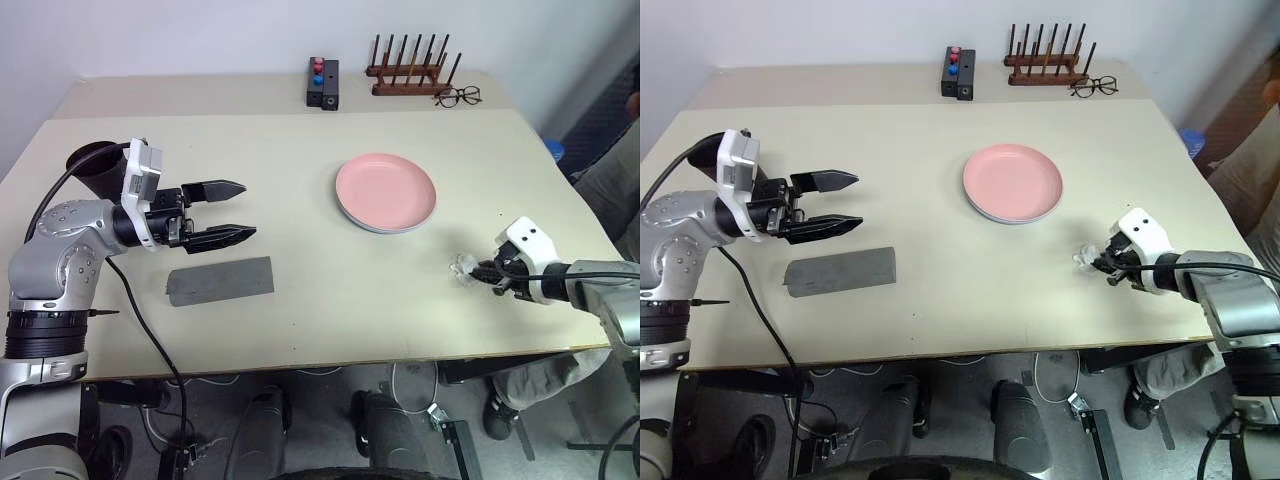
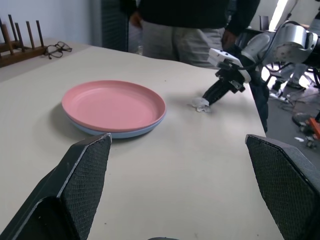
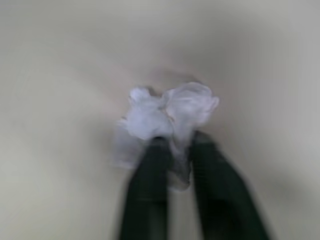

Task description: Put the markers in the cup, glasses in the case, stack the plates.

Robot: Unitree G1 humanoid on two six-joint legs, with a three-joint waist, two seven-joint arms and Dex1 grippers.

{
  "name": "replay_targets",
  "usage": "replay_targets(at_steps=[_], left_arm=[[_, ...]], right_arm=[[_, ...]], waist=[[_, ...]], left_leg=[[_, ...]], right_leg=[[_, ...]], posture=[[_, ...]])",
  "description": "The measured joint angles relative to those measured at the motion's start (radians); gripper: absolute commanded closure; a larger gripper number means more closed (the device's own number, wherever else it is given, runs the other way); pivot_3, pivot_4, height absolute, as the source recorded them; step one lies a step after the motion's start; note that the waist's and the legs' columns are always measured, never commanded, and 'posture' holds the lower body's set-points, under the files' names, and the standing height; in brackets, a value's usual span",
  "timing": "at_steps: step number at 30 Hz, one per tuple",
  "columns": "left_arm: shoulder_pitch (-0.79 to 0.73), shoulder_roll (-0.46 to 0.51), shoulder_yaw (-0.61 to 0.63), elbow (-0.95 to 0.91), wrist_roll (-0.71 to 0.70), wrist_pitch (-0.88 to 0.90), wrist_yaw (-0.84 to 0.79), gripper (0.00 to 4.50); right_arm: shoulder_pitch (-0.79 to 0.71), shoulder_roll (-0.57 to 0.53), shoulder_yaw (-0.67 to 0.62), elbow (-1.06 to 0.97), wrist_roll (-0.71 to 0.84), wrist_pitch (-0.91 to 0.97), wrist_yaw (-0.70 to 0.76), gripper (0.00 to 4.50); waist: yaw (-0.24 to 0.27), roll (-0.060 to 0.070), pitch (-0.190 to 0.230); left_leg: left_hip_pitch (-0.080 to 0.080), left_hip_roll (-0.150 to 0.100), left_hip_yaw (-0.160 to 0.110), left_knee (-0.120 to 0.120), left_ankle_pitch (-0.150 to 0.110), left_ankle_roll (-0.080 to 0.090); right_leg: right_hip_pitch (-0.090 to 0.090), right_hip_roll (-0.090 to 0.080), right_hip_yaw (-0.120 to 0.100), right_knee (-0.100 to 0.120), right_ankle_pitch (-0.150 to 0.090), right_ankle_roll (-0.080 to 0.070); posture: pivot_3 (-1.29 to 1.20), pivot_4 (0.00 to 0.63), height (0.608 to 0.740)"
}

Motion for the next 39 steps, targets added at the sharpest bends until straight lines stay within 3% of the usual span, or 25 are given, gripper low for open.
replay_targets(at_steps=[6,15,19,25,33,36,39], left_arm=[[0.000,-0.001,0.002,0.014,0.008,-0.023,0.013,0.00],[-0.004,-0.022,0.007,0.048,0.037,-0.082,0.065,0.00],[-0.001,-0.024,0.023,0.050,0.043,-0.116,0.097,0.00],[0.065,-0.023,0.049,0.011,0.040,-0.116,0.130,0.00],[0.095,-0.022,0.076,-0.037,0.035,-0.116,0.163,0.00],[0.107,-0.023,0.080,-0.038,0.035,-0.116,0.169,0.00],[0.114,-0.025,0.082,-0.044,0.036,-0.120,0.178,0.00]], right_arm=[[-0.118,0.030,-0.073,-0.004,0.077,0.019,-0.003,4.47],[-0.340,0.243,-0.037,0.107,0.028,-0.136,-0.133,4.47],[-0.416,0.359,0.011,0.260,-0.022,-0.190,-0.196,3.29],[-0.426,0.361,0.039,0.346,-0.060,-0.241,-0.174,0.23],[-0.441,0.290,-0.012,0.335,-0.021,-0.285,-0.065,0.11],[-0.403,0.260,-0.077,0.195,0.091,-0.272,0.046,0.11],[-0.272,0.230,-0.115,0.012,0.237,-0.202,0.174,0.11]], waist=[[-0.001,0.000,0.000],[0.001,0.000,0.000],[-0.004,0.000,0.000],[-0.001,0.000,0.000],[-0.002,0.000,0.000],[0.000,0.000,0.000],[0.004,0.000,0.000]], left_leg=[[0.000,0.000,0.000,0.000,0.000,0.000],[0.000,0.000,0.000,-0.002,0.000,0.000],[0.000,0.000,0.000,-0.003,0.000,0.000],[0.000,0.000,0.000,-0.006,0.000,0.000],[0.001,0.000,0.000,-0.007,0.001,-0.001],[0.002,0.000,0.000,-0.007,0.001,0.000],[0.002,0.000,0.000,-0.008,0.001,-0.001]], right_leg=[[0.000,0.000,0.000,0.000,0.000,0.000],[0.000,0.001,0.000,0.000,0.000,0.000],[-0.001,0.001,0.000,0.000,0.000,0.000],[-0.001,0.000,0.000,0.000,0.000,0.001],[-0.001,0.001,0.000,0.000,0.000,0.001],[-0.001,0.001,0.000,0.000,0.000,0.001],[-0.001,0.001,-0.001,0.000,0.000,0.001]], posture=[[0.00,0.150,0.740],[0.00,0.150,0.740],[0.00,0.150,0.740],[0.00,0.150,0.740],[0.00,0.150,0.740],[0.00,0.150,0.740],[0.00,0.150,0.740]])
